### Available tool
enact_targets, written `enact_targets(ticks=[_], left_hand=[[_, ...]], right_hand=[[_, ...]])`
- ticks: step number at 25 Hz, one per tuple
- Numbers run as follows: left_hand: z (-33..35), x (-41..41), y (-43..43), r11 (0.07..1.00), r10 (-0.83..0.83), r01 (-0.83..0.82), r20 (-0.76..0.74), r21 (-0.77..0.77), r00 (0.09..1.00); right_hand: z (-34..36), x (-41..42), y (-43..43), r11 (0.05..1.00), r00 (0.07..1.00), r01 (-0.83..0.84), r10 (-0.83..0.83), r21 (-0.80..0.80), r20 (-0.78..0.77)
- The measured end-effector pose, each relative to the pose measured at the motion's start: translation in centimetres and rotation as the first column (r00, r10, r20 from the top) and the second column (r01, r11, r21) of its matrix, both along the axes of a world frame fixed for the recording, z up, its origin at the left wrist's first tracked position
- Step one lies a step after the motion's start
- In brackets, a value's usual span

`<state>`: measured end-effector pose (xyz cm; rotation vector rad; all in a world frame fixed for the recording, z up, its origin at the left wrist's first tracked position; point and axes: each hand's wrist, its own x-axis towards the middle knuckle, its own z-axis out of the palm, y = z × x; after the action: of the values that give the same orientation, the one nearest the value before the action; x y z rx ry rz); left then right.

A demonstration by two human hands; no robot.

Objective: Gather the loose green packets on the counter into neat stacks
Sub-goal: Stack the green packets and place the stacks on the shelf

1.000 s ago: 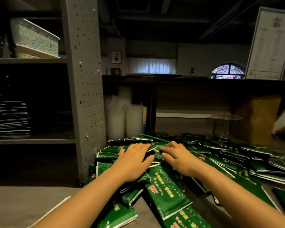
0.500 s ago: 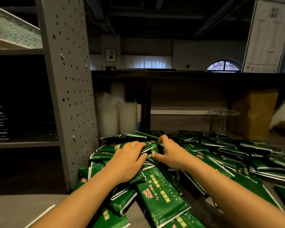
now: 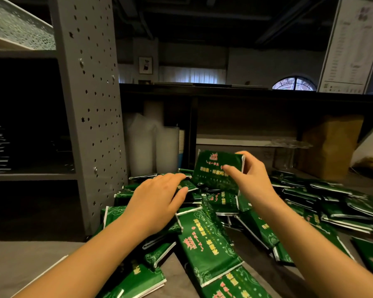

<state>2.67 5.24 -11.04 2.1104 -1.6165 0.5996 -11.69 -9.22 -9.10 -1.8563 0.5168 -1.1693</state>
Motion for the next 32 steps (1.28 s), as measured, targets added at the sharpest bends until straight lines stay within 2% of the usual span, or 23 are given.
enact_targets(ticks=[2,4,5,6,8,9,10,12,14,16,18,20,23,26,28,32], left_hand=[[0.4,-0.3,0.4,0.995,-0.046,0.031,-0.167,-0.091,0.985],[0.8,-0.6,0.4,0.969,-0.177,0.085,-0.407,-0.234,0.896],[1.0,-0.7,0.2,0.940,-0.273,0.099,-0.544,-0.327,0.793],[1.3,-0.9,-0.1,0.908,-0.366,0.088,-0.669,-0.410,0.647],[1.6,-1.3,-0.3,0.863,-0.488,0.032,-0.817,-0.504,0.307],[1.6,-1.3,-0.3,0.850,-0.516,-0.002,-0.834,-0.527,0.196],[1.6,-1.2,-0.3,0.844,-0.525,-0.035,-0.838,-0.535,0.149],[1.2,-0.9,-0.3,0.831,-0.529,-0.097,-0.832,-0.548,0.167],[1.0,-0.4,-0.3,0.825,-0.511,-0.127,-0.823,-0.550,0.249],[1.0,-0.1,-0.3,0.829,-0.490,-0.134,-0.820,-0.543,0.296],[1.1,0.3,-0.3,0.823,-0.489,-0.150,-0.818,-0.548,0.304],[1.1,0.6,-0.3,0.815,-0.484,-0.173,-0.813,-0.553,0.324],[1.2,0.8,-0.3,0.798,-0.484,-0.178,-0.788,-0.576,0.380],[1.3,1.1,0.0,0.794,-0.482,-0.170,-0.775,-0.584,0.408],[1.4,1.2,0.0,0.796,-0.482,-0.163,-0.772,-0.584,0.414],[1.3,1.2,0.2,0.797,-0.476,-0.156,-0.767,-0.583,0.431]], right_hand=[[0.1,0.3,1.3,0.977,0.995,-0.010,0.030,-0.214,0.092],[-0.1,0.5,2.5,0.916,0.990,-0.059,0.103,-0.397,0.093],[-0.2,0.7,3.0,0.867,0.990,-0.080,0.126,-0.493,0.060],[-0.5,0.9,3.2,0.807,0.990,-0.099,0.138,-0.582,0.024],[-1.1,1.5,3.5,0.688,0.987,-0.153,0.146,-0.710,-0.071],[-1.3,1.7,3.7,0.640,0.978,-0.207,0.141,-0.740,-0.152],[-1.5,1.8,3.7,0.607,0.962,-0.268,0.131,-0.749,-0.239],[-1.7,1.7,3.9,0.583,0.922,-0.362,0.108,-0.728,-0.372],[-1.5,1.5,4.4,0.620,0.904,-0.391,0.123,-0.680,-0.408],[-1.2,1.3,4.3,0.671,0.923,-0.345,0.117,-0.656,-0.366],[-0.9,1.1,4.0,0.684,0.937,-0.276,0.035,-0.676,-0.347],[-0.5,0.8,3.5,0.716,0.900,-0.249,-0.078,-0.653,-0.428],[-0.1,0.3,3.0,0.769,0.753,-0.338,-0.125,-0.542,-0.646],[0.0,-0.1,3.1,0.836,0.516,-0.456,-0.031,-0.305,-0.856],[0.1,-0.4,3.2,0.853,0.384,-0.476,-0.018,-0.214,-0.923],[0.3,-0.3,3.1,0.847,0.321,-0.470,-0.099,-0.249,-0.942]])
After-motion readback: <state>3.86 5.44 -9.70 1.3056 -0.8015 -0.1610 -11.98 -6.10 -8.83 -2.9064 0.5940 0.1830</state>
